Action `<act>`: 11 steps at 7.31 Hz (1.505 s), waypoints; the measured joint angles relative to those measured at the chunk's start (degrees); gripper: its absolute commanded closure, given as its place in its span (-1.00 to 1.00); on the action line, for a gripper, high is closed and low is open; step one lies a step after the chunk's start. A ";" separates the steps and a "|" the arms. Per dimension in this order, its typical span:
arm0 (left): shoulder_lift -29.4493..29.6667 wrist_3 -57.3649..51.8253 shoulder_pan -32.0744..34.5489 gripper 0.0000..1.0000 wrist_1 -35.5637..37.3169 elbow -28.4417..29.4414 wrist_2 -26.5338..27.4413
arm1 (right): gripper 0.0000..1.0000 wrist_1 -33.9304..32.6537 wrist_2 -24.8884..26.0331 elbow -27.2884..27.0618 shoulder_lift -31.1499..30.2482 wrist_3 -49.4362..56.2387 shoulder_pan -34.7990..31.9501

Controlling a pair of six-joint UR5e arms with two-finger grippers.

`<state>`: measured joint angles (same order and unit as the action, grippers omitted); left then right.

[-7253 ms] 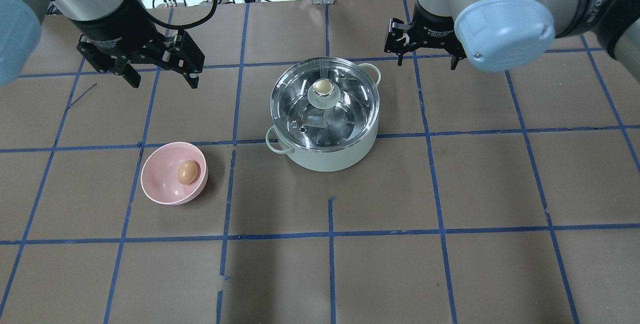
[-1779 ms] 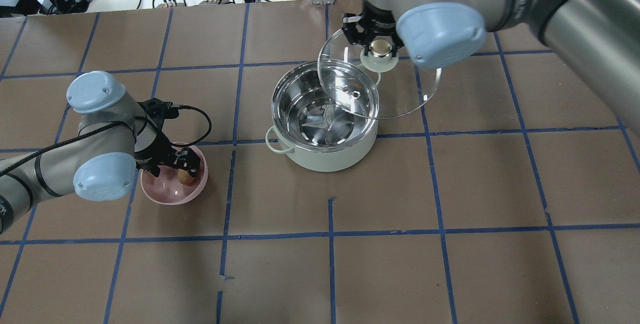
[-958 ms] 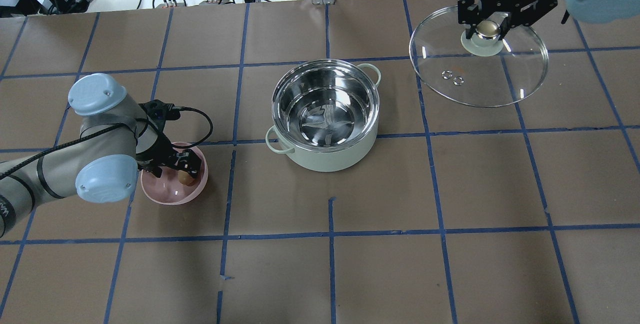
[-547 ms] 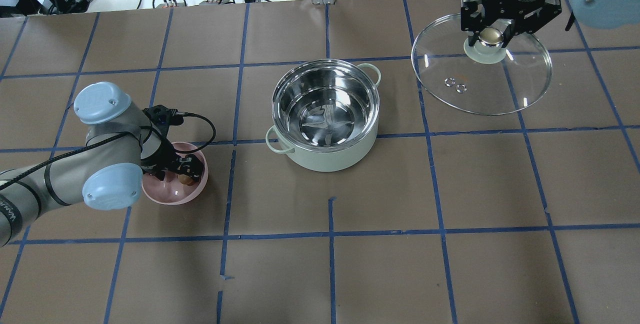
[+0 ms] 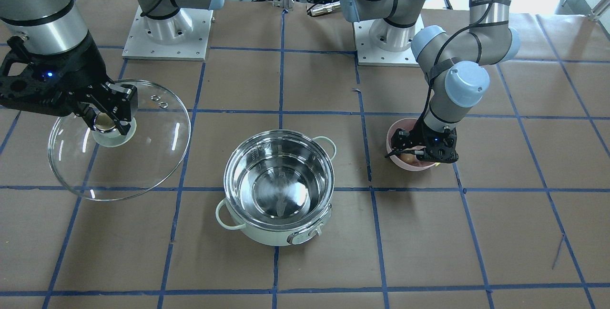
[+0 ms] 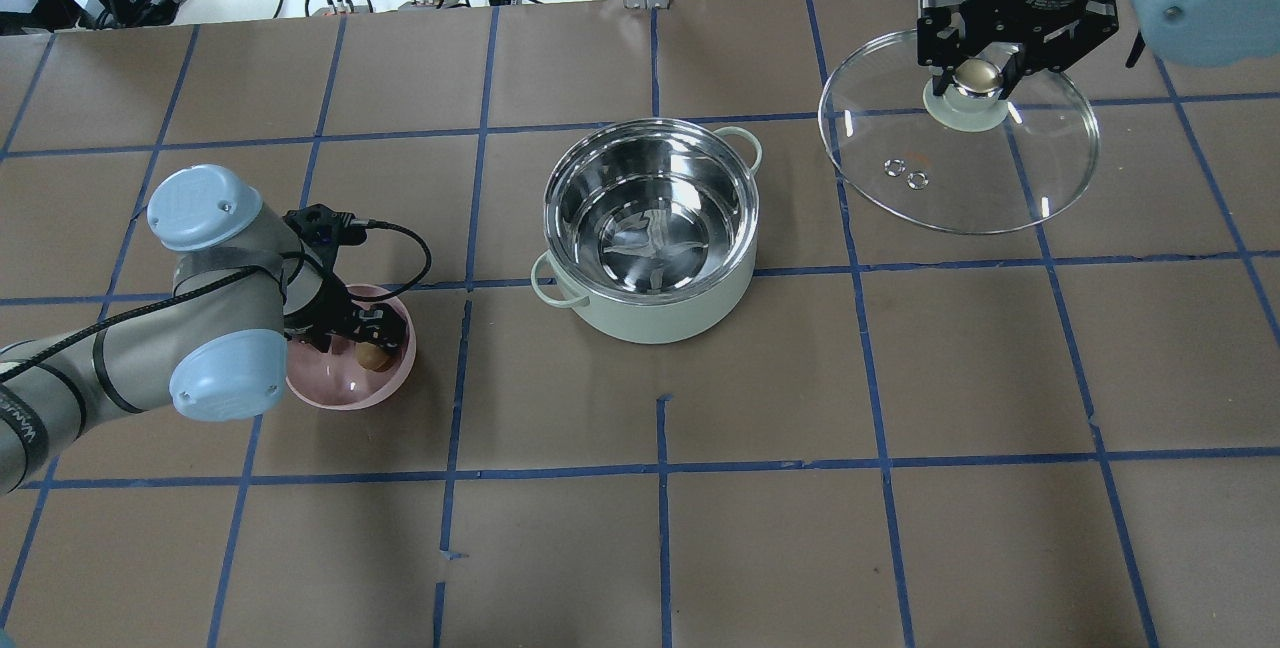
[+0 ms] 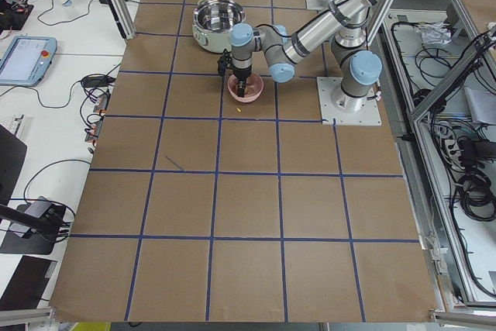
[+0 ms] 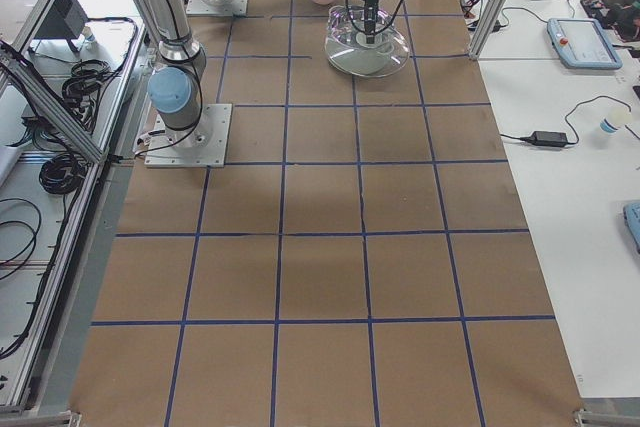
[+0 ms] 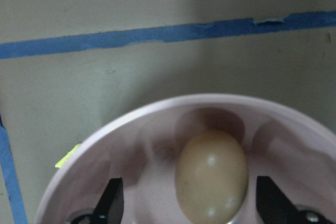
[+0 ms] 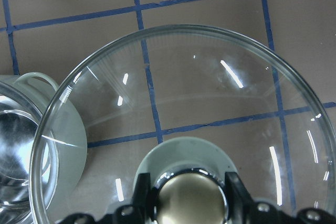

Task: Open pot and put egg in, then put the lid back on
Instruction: 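Close the left gripper around the brown egg in the bowl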

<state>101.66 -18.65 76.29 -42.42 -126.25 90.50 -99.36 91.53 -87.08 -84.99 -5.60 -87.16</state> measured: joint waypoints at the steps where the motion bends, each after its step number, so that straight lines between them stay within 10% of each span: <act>1: 0.16 -0.07 0.00 -0.53 0.87 -0.15 -0.27 | 0.24 -0.05 -0.01 -0.18 0.00 0.01 -0.02; 6: 0.30 -0.16 0.00 0.49 1.47 -0.31 -0.52 | 0.24 -0.11 -0.13 -0.93 0.00 -0.03 -0.03; 11: 0.09 -0.06 0.00 0.95 1.44 -0.21 -0.34 | 0.22 -0.04 -0.19 -1.38 -0.02 0.06 -0.03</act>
<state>101.75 -18.70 76.29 -40.98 -126.46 90.16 -99.40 91.35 -88.47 -85.01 -5.54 -87.19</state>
